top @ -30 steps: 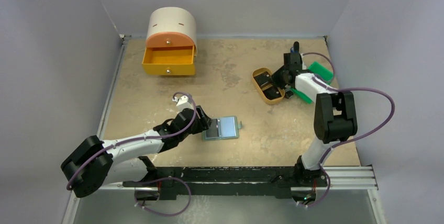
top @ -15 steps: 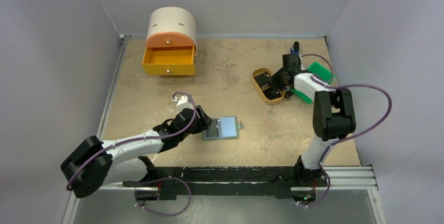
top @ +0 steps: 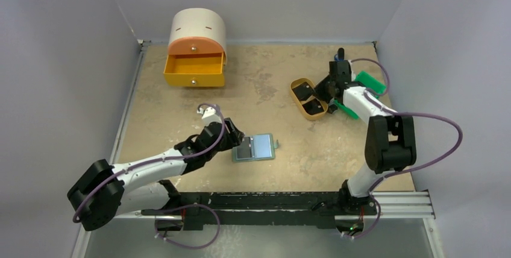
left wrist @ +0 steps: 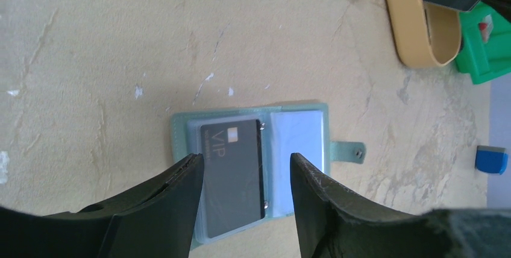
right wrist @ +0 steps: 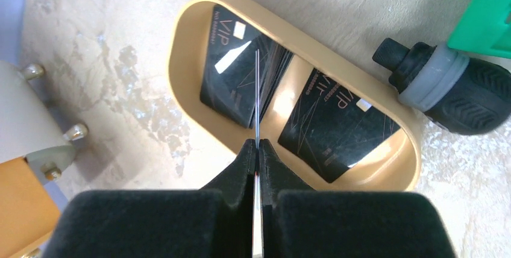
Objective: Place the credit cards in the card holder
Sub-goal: Pick up the credit card from the storage box.
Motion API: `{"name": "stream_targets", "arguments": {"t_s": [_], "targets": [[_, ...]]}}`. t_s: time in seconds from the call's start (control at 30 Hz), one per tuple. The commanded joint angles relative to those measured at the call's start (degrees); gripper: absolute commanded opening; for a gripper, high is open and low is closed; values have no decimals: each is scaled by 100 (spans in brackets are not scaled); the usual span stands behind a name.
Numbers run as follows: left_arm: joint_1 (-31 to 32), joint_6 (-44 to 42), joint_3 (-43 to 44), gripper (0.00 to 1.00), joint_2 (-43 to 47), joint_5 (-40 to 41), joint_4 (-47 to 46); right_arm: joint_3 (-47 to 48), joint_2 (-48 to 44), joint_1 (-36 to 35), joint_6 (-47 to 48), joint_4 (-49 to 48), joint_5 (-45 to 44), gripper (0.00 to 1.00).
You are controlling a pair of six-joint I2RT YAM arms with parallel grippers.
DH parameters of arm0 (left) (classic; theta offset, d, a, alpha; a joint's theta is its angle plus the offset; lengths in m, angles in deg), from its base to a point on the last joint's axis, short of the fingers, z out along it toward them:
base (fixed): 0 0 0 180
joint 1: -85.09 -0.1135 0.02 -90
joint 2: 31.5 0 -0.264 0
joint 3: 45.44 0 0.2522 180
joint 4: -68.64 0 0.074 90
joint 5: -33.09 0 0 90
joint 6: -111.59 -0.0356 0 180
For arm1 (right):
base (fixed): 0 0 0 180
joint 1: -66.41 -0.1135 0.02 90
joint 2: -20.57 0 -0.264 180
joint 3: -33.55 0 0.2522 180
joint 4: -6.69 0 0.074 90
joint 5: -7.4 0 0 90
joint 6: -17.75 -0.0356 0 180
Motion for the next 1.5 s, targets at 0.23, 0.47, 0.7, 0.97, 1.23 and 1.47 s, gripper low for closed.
{"name": "stream_targets", "arguments": {"t_s": [0.23, 0.47, 0.7, 0.97, 1.23, 1.47], "targets": [[12, -858, 1327, 56, 626, 1081, 595, -532, -2108, 4, 1144, -418, 370, 0], [15, -1538, 1049, 65, 821, -127, -1699, -1572, -3609, -37, 2114, -1971, 3161, 0], [13, -1376, 1409, 70, 266, -1636, -2677, -1783, -4057, -523, 2542, -2588, 4359, 0], [20, -1281, 1567, 70, 149, -2423, -3194, -1654, -3938, -980, 1985, -3651, 5319, 0], [16, -1210, 1496, 64, 288, -2722, -3285, -1865, -3854, -1012, 1085, -4814, 5767, 0], [18, -950, 1410, 48, 217, -3080, -3880, -1939, -3753, -1060, 494, -5522, 6163, 0]]}}
